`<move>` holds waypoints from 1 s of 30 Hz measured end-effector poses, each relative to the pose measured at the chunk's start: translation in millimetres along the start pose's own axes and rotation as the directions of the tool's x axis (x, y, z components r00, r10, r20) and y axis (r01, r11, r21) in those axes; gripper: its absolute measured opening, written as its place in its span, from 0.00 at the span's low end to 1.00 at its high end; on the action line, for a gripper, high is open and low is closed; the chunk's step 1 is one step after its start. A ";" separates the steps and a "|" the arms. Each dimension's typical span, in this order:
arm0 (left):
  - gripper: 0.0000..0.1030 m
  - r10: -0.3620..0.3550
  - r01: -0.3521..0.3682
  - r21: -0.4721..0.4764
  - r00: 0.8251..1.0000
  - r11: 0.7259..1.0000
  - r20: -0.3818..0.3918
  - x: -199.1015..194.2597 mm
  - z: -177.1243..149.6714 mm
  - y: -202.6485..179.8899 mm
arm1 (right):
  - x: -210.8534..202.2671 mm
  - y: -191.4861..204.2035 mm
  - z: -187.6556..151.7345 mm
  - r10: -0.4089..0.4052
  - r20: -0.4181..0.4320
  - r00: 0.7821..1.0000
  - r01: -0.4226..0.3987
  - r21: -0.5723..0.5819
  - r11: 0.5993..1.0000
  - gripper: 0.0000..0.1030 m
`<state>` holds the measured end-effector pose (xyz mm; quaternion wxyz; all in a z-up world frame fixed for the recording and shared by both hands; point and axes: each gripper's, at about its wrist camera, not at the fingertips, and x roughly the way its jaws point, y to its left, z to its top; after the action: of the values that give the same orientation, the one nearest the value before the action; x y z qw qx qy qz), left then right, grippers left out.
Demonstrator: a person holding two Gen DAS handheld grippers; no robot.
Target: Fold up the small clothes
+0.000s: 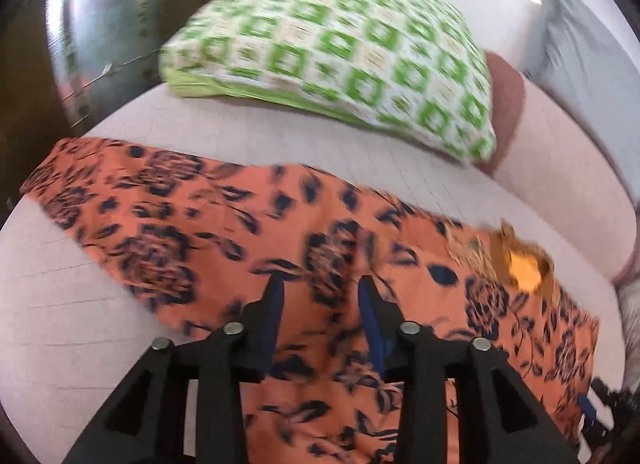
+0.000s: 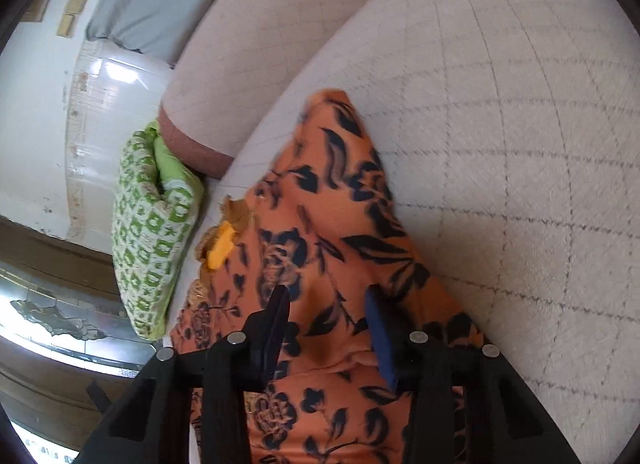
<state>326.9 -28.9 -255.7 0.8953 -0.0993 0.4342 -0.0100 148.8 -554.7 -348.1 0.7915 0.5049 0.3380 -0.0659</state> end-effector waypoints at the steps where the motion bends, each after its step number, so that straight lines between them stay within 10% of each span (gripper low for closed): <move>1: 0.41 0.007 -0.007 -0.035 1.000 0.999 0.011 -5.5 3.1 10.3 | -2.7 5.9 -2.4 0.009 0.012 1.000 -0.009 -0.021 1.000 0.42; 3: 0.58 0.041 -0.035 -0.115 0.998 0.993 0.043 -19.2 8.1 38.6 | -8.2 21.4 -10.1 0.026 0.038 0.999 -0.022 -0.081 0.996 0.42; 11: 0.64 0.199 -0.170 -0.337 0.979 0.926 0.052 -56.3 -4.0 165.7 | 1.5 70.2 -52.4 0.035 -0.020 0.999 -0.038 -0.251 0.967 0.42; 18: 0.64 0.130 -0.137 -0.543 0.990 0.829 -0.052 -51.2 -3.0 268.0 | 17.2 81.0 -67.7 0.046 -0.071 0.996 -0.064 -0.273 0.960 0.42; 27: 0.71 -0.097 0.022 -0.736 0.993 0.677 -0.060 7.8 31.2 308.6 | 22.5 77.6 -60.5 0.033 -0.073 0.997 -0.050 -0.254 0.966 0.44; 30: 0.70 -0.044 0.016 -0.718 0.999 0.696 -0.021 14.9 43.3 303.0 | 23.0 77.3 -57.1 0.031 -0.064 0.997 -0.046 -0.250 0.967 0.44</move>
<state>349.3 273.8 -297.7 0.7775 -0.4470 0.4186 0.1434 174.0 -463.9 -318.5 0.8399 0.4086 0.3572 0.0082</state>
